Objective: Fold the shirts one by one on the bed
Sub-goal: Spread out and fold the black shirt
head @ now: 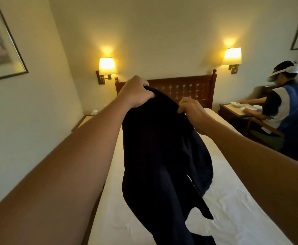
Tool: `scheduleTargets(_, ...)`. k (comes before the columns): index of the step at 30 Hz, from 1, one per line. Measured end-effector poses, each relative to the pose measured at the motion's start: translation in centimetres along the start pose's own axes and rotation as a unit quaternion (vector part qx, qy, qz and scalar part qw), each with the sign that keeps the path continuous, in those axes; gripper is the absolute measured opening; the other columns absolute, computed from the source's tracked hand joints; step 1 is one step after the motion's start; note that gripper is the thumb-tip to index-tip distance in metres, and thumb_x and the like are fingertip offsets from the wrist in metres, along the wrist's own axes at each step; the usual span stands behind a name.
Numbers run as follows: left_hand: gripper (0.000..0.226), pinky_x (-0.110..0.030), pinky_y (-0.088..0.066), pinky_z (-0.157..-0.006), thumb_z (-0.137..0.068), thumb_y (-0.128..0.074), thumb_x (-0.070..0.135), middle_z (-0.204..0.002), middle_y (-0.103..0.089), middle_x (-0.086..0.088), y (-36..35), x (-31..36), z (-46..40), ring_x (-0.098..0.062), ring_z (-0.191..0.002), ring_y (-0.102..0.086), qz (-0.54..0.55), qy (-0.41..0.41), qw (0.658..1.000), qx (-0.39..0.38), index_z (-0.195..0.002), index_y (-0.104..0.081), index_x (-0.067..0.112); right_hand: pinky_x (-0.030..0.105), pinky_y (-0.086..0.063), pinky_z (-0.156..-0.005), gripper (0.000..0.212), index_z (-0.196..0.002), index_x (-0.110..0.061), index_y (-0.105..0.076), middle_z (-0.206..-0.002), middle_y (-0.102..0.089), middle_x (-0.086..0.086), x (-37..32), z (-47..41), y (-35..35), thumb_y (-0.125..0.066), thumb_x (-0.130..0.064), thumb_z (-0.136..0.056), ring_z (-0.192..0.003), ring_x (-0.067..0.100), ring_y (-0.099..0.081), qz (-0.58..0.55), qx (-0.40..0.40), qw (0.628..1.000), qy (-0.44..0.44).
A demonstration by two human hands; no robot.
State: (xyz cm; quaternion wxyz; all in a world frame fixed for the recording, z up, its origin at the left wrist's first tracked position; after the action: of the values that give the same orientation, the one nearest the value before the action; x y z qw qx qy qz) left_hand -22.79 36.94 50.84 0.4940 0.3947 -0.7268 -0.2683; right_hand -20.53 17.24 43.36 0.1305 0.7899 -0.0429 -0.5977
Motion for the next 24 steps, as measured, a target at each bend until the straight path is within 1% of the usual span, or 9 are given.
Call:
scheduleTargets(2, 0.025, -0.028, -0.037, -0.060, -0.089, -0.069, 0.024, -0.068, -0.055, 0.000, 0.9, -1.0, 0.1, -0.014, -0.065, -0.053, 0.005, 0.010, 1.000, 0.018, -0.067, -0.059, 0.020, 0.034, -0.043, -0.078, 0.022, -0.088, -0.014, -0.053, -0.091, -0.054, 0.000, 0.4, 0.6, -0.9, -0.061, -0.034, -0.091, -0.085, 0.012, -0.054, -0.020, -0.040, 0.998, 0.040)
scheduleTargets(5, 0.029, -0.029, -0.036, -0.058, -0.088, -0.069, 0.018, -0.067, -0.054, 0.000, 1.5, -1.8, 0.4, -0.015, -0.065, -0.052, -0.007, -0.002, 1.000, 0.007, -0.063, -0.056, 0.021, 0.036, -0.052, -0.085, 0.051, -0.128, -0.025, -0.050, -0.111, -0.064, -0.005, 2.1, 1.0, -2.3, -0.065, -0.055, -0.090, -0.097, 0.014, -0.061, 0.290, -0.123, 0.943, 0.107)
scheduleTargets(7, 0.031, -0.029, -0.034, -0.057, -0.088, -0.069, 0.016, -0.066, -0.053, 0.000, 1.6, -2.6, 0.8, -0.015, -0.065, -0.051, -0.016, -0.009, 1.000, -0.010, -0.061, -0.057, 0.021, 0.046, -0.055, -0.079, 0.034, -0.120, -0.020, -0.054, -0.101, -0.068, 0.005, 2.7, 0.0, -2.4, -0.062, -0.040, -0.093, -0.090, 0.027, -0.064, 0.405, -0.085, 0.902, 0.118)
scheduleTargets(9, 0.027, -0.029, -0.036, -0.058, -0.089, -0.071, 0.018, -0.066, -0.055, 0.000, 1.9, -3.7, 1.1, -0.016, -0.066, -0.053, -0.006, -0.004, 1.000, -0.020, -0.064, -0.062, 0.018, 0.049, -0.054, -0.071, 0.014, -0.094, -0.016, -0.062, -0.085, -0.067, 0.009, 2.0, -1.0, -1.9, -0.061, -0.029, -0.092, -0.081, 0.032, -0.065, 0.401, -0.058, 0.910, 0.087)
scheduleTargets(13, 0.025, -0.025, -0.039, -0.061, -0.093, -0.072, 0.028, -0.068, -0.058, 0.000, 3.0, -5.2, 1.8, -0.013, -0.066, -0.056, 0.043, 0.016, 0.998, -0.049, -0.077, -0.070, 0.010, 0.042, -0.055, -0.068, 0.017, -0.086, -0.011, -0.058, -0.085, -0.064, 0.010, -1.4, -1.6, -1.6, -0.061, -0.027, -0.092, -0.079, 0.030, -0.062, 0.468, 0.069, 0.880, 0.039)
scheduleTargets(15, 0.025, -0.025, -0.043, -0.066, -0.094, -0.070, 0.032, -0.077, -0.065, -0.004, 3.6, -5.5, 1.9, -0.016, -0.075, -0.063, 0.069, 0.020, 0.997, -0.036, -0.083, -0.073, 0.010, 0.041, -0.054, -0.072, 0.025, -0.083, -0.008, -0.057, -0.084, -0.062, 0.010, -2.1, -1.9, -2.6, -0.061, -0.031, -0.092, -0.080, 0.031, -0.061, 0.399, 0.149, 0.905, -0.019)
scheduleTargets(17, 0.024, -0.026, -0.045, -0.068, -0.095, -0.069, 0.032, -0.083, -0.068, -0.006, 4.2, -5.4, 2.0, -0.017, -0.079, -0.064, 0.080, 0.022, 0.996, -0.030, -0.086, -0.074, 0.011, 0.044, -0.058, -0.073, 0.029, -0.081, -0.004, -0.060, -0.081, -0.065, 0.013, -1.3, -2.0, -4.3, -0.060, -0.032, -0.090, -0.077, 0.033, -0.065, 0.208, 0.160, 0.960, -0.101)
scheduleTargets(19, 0.022, -0.026, -0.043, -0.066, -0.096, -0.067, 0.029, -0.082, -0.065, -0.005, 4.9, -5.2, 1.9, -0.016, -0.079, -0.062, 0.076, 0.017, 0.997, -0.027, -0.082, -0.072, 0.012, 0.046, -0.060, -0.070, 0.032, -0.082, -0.005, -0.066, -0.081, -0.071, 0.015, 0.2, -2.0, -6.6, -0.055, -0.034, -0.090, -0.071, 0.032, -0.067, 0.057, 0.139, 0.979, -0.137)
scheduleTargets(24, 0.020, -0.024, -0.045, -0.067, -0.096, -0.067, 0.028, -0.090, -0.067, -0.005, 6.1, -5.8, 1.5, -0.011, -0.081, -0.060, 0.070, 0.017, 0.997, 0.012, -0.093, -0.075, 0.010, 0.043, -0.051, -0.086, 0.049, -0.127, -0.014, -0.060, -0.109, -0.066, 0.005, 3.4, 0.3, -10.7, -0.045, -0.050, -0.098, -0.098, 0.027, -0.063, 0.019, 0.066, 0.985, -0.157)
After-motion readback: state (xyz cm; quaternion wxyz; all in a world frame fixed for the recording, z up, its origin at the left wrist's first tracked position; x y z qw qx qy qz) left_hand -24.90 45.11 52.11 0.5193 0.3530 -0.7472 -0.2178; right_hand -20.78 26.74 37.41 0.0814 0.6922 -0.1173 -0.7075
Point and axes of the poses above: each hand's wrist, its own z-axis away from the middle knuckle, its own y-axis out of the back of the hand, x = y × z, the point moved 1 cm from there along -z, towards the middle knuckle
